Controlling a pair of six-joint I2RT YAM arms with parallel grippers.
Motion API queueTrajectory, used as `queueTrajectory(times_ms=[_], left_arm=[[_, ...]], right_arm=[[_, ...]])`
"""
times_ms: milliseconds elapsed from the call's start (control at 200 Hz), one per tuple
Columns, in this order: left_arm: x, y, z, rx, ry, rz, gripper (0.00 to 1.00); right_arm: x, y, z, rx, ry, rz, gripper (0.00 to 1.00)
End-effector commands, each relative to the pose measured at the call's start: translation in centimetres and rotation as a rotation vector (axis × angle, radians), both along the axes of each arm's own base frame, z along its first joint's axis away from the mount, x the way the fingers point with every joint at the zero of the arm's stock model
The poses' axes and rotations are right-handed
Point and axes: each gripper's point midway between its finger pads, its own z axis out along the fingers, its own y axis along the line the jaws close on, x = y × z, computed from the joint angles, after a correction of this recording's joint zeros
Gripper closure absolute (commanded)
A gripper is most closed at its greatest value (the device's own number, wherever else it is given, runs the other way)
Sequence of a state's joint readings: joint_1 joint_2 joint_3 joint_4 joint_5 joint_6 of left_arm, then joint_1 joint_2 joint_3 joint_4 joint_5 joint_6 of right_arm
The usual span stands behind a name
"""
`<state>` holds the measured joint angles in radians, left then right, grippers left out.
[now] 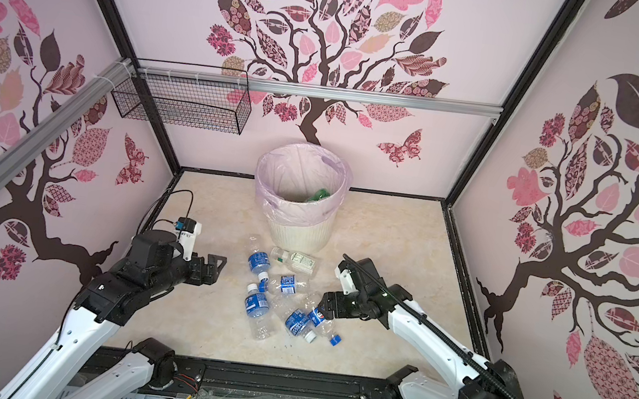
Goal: Throw the plastic bottles in the bin
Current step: 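Grasp a clear blue-labelled bottle with the right gripper while the left gripper returns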
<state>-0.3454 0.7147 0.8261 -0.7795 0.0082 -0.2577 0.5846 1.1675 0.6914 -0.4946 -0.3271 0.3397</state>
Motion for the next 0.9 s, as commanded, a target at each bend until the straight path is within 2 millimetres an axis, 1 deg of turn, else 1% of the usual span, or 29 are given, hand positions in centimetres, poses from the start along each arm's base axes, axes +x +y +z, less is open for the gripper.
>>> queueTrajectory(times_ms=[0,65,255,345,460,615,891], left_arm=[[0.2,0.1,-0.5,-0.012,-0.021,0.012,0.09],[0.1,0.2,-1.0,-0.011,-0.014,0.016,0.09],[-0.4,0.5,-1.0,-0.007,-0.016,0.019,0.09],[-0.8,0.6,-1.3,0.0,-0.003,0.017,0.09],[-1.2,0.6,-0.8,-0.011,-0.02,0.014,0.09],[-1.3,0.6,-0.8,-0.017,-0.024,0.01,0.09],[-1.3,0.4,-0.9,-0.021,-0.02,0.002,0.09]], right_arm=[[-0.1,0.8,-1.0,-0.002,0.012,0.012,0.13],[0.0,1.0,-1.6,-0.011,0.02,0.013,0.13],[-0.3,1.7,-3.9,-0.085,0.057,0.045,0.15],[-0.4,1.9,-4.7,-0.108,0.076,0.054,0.16],[-0.4,1.9,-5.6,-0.14,0.086,0.055,0.18],[0.0,1.3,-6.4,-0.187,0.081,0.032,0.21],[1.0,-0.6,-7.0,-0.279,0.035,-0.04,0.28]])
